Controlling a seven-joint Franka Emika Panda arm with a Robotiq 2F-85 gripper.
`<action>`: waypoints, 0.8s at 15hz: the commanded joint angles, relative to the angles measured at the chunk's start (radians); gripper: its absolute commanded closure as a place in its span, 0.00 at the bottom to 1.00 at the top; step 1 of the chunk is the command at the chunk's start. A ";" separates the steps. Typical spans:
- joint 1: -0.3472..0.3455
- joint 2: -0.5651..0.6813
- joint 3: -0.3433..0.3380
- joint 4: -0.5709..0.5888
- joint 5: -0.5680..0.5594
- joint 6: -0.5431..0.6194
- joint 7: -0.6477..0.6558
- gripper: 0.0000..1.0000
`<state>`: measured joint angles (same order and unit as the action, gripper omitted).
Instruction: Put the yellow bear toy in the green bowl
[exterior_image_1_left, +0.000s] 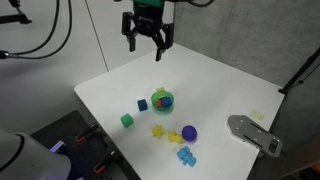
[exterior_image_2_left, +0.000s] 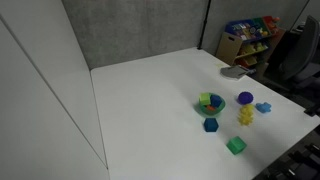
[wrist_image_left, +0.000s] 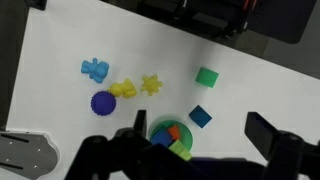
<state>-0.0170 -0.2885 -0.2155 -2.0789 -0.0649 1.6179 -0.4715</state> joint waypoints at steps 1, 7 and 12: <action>-0.018 0.002 0.016 0.003 0.004 -0.002 -0.004 0.00; -0.023 0.022 0.018 -0.003 -0.002 0.014 0.012 0.00; -0.039 0.092 0.019 -0.025 -0.004 0.078 0.035 0.00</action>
<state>-0.0342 -0.2365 -0.2106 -2.0939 -0.0648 1.6535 -0.4591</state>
